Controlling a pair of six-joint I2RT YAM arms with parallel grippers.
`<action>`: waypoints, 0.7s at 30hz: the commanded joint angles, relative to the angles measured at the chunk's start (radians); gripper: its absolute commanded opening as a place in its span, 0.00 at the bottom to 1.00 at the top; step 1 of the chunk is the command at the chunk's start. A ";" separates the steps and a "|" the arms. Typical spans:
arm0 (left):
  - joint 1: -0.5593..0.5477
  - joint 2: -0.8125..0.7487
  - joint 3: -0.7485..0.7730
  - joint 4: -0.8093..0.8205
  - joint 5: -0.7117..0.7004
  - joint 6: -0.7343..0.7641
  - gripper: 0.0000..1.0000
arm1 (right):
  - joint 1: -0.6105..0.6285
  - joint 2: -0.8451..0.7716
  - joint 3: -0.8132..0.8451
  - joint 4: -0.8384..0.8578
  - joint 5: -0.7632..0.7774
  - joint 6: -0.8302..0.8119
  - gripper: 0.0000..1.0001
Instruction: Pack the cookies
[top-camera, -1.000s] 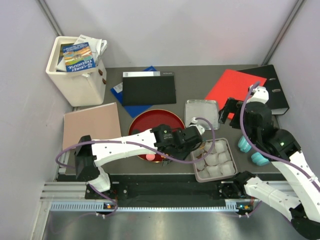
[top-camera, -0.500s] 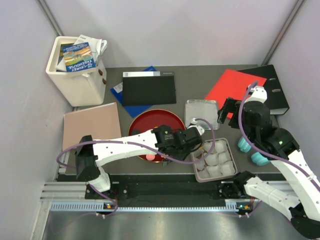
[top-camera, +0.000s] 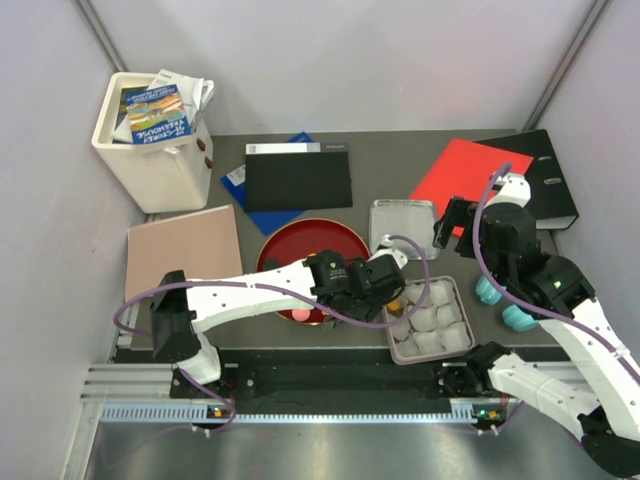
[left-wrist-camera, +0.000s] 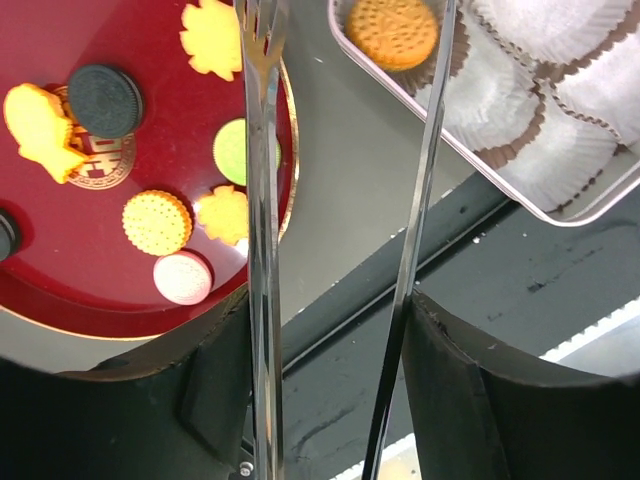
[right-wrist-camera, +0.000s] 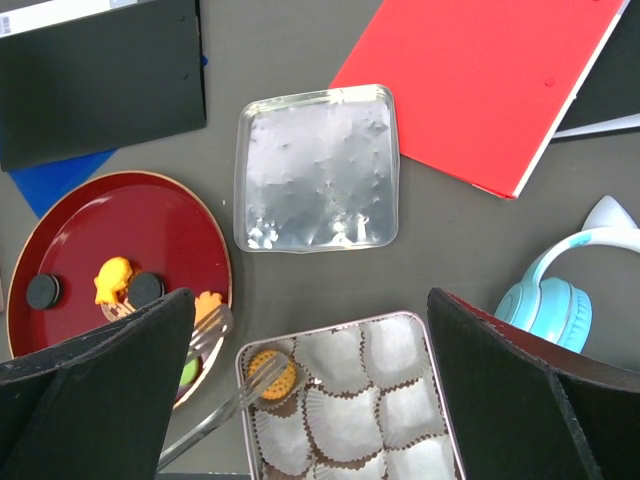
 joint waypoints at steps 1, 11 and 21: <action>-0.005 -0.023 0.027 -0.006 -0.078 -0.025 0.61 | 0.005 -0.005 0.013 0.039 0.005 0.001 0.99; 0.122 -0.144 -0.133 -0.021 -0.216 -0.157 0.63 | 0.002 -0.007 -0.008 0.056 -0.010 -0.001 0.99; 0.332 -0.215 -0.306 0.030 -0.185 -0.181 0.64 | 0.005 -0.010 -0.043 0.056 -0.032 0.010 0.99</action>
